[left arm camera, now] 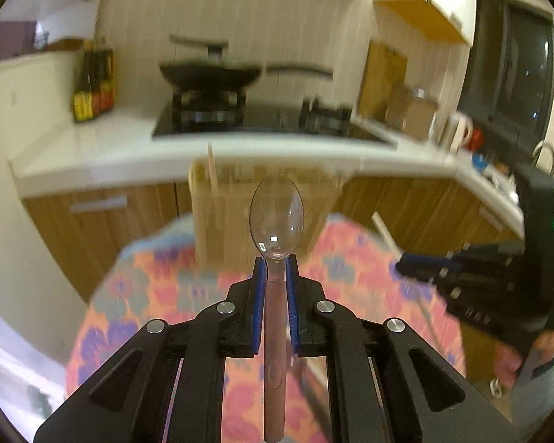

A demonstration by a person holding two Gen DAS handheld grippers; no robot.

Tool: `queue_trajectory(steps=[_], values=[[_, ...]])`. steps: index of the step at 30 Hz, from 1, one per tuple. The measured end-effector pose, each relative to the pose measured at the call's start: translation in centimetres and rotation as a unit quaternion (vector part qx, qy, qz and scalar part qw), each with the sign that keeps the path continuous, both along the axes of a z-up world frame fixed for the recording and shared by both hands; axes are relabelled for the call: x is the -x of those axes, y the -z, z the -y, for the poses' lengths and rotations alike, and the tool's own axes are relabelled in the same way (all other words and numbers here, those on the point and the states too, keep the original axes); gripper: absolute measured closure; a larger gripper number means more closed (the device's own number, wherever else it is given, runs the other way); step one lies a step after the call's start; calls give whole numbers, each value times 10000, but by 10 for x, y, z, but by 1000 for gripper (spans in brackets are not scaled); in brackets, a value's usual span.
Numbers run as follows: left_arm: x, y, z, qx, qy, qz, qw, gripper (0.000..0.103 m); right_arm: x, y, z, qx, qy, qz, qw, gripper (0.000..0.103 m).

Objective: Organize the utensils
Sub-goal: 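Carry the chopstick with the right tool while the left tool carries the spoon over the basket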

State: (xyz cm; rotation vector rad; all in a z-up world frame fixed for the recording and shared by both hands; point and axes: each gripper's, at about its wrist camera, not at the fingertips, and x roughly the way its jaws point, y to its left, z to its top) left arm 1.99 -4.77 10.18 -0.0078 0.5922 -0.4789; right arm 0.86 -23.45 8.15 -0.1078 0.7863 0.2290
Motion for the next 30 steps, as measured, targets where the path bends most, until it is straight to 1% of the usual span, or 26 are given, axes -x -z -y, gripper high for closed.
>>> queue_trajectory(steps=[5, 7, 9, 10, 12, 14, 17, 20, 21, 22, 24, 26, 28, 30], values=[[-9, -45, 7, 303, 13, 586, 9978, 94, -16, -32, -7, -316, -145, 443, 9984, 99], [-17, -56, 10, 438, 19, 766, 9961, 94, -24, -46, -9, -496, -182, 648, 9965, 99], [-26, -64, 12, 558, -81, 843, 9948, 94, -37, -59, -8, -747, -237, 792, 9938, 99], [-33, -66, 14, 687, -94, 819, 9942, 94, -43, -63, -7, -851, -208, 852, 9925, 99], [-45, -66, 17, 835, -106, 820, 9931, 94, -53, -73, -4, -995, -141, 991, 9900, 99], [-60, -68, 22, 899, -142, 936, 9914, 94, -65, -81, -4, -1113, -86, 1174, 9868, 99], [-81, -68, 26, 1054, -124, 996, 9893, 94, -80, -94, 2, -1270, -4, 1560, 9796, 99], [-99, -68, 31, 1198, -145, 1131, 9862, 94, -93, -107, 11, -1249, 235, 2298, 9649, 99], [-103, -67, 33, 1239, -125, 1179, 9852, 94, -96, -109, 14, -1281, 281, 2484, 9597, 99], [-109, -65, 36, 1266, -117, 1255, 9839, 94, -99, -111, 17, -1315, 323, 2618, 9556, 99], [-116, -62, 40, 1194, -183, 1389, 9829, 94, -109, -112, 24, -1361, 457, 2816, 9487, 99], [-125, -56, 45, 1134, -238, 1488, 9821, 94, -117, -111, 27, -1352, 542, 2914, 9455, 99], [-132, -51, 48, 1129, -274, 1520, 9815, 94, -126, -105, 29, -1248, 703, 3053, 9414, 99], [-139, -46, 49, 1150, -307, 1532, 9810, 94, -135, -97, 29, -1100, 810, 3124, 9401, 99]])
